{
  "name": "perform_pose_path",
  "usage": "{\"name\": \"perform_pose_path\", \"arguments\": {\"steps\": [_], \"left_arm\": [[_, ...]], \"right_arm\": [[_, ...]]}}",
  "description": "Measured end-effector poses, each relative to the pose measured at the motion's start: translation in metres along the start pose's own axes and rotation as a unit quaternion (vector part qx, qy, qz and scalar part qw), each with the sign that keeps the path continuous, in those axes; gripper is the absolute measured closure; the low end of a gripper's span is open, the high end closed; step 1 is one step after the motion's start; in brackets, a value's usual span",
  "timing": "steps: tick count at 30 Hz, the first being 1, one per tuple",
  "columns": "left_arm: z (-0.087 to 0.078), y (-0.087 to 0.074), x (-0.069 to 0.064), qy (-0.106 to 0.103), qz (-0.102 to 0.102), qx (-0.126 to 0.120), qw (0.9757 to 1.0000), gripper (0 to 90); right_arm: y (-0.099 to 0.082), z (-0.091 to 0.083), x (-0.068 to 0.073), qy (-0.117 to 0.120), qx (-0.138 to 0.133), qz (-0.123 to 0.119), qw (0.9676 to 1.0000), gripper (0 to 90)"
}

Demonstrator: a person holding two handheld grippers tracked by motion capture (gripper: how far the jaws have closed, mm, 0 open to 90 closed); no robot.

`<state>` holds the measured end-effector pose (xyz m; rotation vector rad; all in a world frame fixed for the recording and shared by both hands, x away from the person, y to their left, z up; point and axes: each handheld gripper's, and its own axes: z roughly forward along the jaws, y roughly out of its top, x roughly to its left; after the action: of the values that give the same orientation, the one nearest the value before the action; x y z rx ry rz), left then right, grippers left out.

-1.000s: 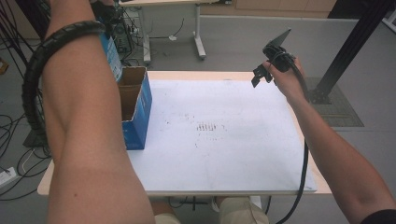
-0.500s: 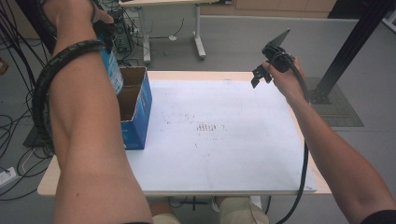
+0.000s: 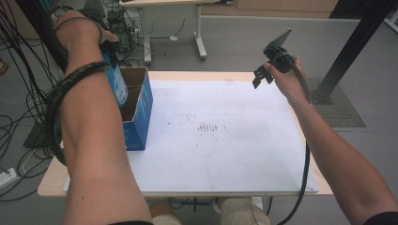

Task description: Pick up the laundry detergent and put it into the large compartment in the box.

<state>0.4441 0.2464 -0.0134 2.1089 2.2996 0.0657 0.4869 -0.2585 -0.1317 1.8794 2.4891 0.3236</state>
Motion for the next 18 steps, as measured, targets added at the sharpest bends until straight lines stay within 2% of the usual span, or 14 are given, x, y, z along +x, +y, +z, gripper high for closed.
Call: {"name": "perform_pose_path", "arguments": {"steps": [12, 18], "left_arm": [[0.048, -0.002, 0.001, -0.005, 0.001, 0.004, 1.0000, 37.3], [0.070, -0.001, -0.003, 0.003, 0.005, 0.015, 0.9999, 37.3]], "right_arm": [[0.001, 0.003, 0.008, -0.009, 0.003, -0.004, 0.9999, 8.6], [0.001, 0.005, 0.010, -0.009, 0.004, -0.006, 0.9999, 8.6]]}}
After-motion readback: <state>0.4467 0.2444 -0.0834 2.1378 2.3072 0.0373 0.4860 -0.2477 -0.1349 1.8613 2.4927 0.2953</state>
